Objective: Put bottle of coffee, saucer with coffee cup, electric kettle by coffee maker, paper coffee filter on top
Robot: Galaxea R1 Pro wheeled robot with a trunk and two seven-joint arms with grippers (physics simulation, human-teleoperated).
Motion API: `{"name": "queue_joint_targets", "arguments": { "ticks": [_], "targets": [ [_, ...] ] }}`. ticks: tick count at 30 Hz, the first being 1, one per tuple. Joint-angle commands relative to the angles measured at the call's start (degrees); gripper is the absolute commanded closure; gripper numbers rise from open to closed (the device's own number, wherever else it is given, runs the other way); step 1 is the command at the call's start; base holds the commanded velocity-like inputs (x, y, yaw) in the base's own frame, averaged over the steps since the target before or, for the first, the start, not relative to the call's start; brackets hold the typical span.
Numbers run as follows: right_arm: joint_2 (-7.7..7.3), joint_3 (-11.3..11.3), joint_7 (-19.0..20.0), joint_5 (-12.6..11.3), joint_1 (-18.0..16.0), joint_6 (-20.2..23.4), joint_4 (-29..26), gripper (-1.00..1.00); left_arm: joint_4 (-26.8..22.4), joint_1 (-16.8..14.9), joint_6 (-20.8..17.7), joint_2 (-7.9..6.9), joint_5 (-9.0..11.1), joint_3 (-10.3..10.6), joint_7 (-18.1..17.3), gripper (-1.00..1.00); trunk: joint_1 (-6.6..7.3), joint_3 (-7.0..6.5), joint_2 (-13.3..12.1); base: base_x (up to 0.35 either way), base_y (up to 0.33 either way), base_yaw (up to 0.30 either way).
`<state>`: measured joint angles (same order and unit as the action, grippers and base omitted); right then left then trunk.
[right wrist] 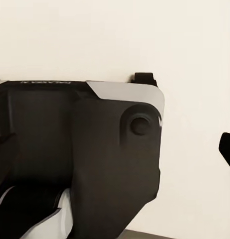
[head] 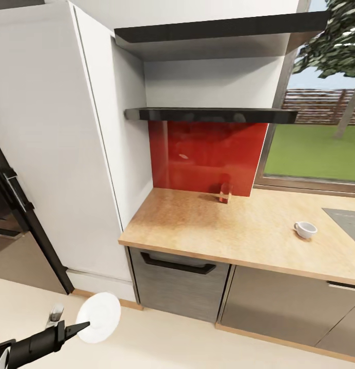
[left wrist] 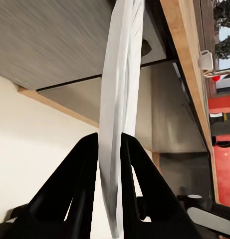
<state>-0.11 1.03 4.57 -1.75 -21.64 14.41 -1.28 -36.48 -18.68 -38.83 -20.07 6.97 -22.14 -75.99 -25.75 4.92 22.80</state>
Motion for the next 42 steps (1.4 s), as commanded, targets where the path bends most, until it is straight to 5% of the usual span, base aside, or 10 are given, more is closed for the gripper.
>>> {"name": "queue_joint_targets", "arguments": {
  "ticks": [1, 17, 31, 42],
  "targets": [
    [0.00, 0.12, 0.11, -0.23, 0.00, 0.28, -0.12, -1.00, 0.29, -0.05, -0.39, 0.09, 0.06, -0.06, -0.02, 1.00, -0.03, 0.12, 0.12, 0.000, 0.000, 0.000],
    [0.06, -0.32, 0.51, -0.63, 0.02, 0.18, -0.21, -1.00, 0.63, -0.13, -0.37, 4.59, -0.09, -0.44, 4.68, 1.00, -0.03, 0.12, 0.12, 0.080, -0.214, -0.259],
    [0.06, -0.32, 0.52, -0.63, 0.02, 0.18, -0.21, -1.00, 3.39, -0.10, 0.52, 5.16, 0.31, -0.71, 4.71, 1.00, -0.03, 0.12, 0.12, -0.096, -0.188, -0.295],
    [0.42, -0.29, 0.49, -0.62, 0.02, 0.18, -0.21, -1.00, 5.48, -0.08, 1.82, 5.20, -0.08, -0.66, 5.55, 1.00, -0.03, 0.12, 0.12, -0.014, -0.001, -0.029]
  ]
}}
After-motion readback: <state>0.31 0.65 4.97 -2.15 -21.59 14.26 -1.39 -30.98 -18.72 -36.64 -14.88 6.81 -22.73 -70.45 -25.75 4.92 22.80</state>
